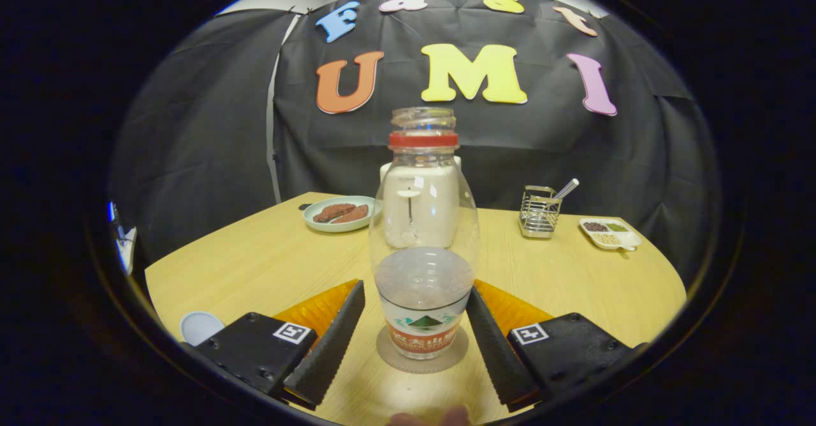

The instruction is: Take the bottle from table, then pour the juice into the cup, finally place the bottle on the coaster

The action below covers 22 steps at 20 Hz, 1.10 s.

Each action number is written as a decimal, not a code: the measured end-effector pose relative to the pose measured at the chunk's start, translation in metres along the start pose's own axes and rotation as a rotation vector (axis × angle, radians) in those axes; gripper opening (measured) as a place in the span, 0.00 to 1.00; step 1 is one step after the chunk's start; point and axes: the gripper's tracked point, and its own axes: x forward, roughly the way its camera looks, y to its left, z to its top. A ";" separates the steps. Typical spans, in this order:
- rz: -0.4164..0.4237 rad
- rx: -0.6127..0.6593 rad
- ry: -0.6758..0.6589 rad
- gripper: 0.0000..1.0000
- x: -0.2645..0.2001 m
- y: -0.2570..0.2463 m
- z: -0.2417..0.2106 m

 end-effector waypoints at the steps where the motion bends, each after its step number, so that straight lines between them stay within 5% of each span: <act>1: -0.007 0.006 -0.007 0.99 -0.003 0.000 0.004; 9: -0.025 0.061 -0.122 0.99 -0.064 0.010 0.075; 22: -0.213 -0.030 -0.385 0.99 -0.260 0.009 0.225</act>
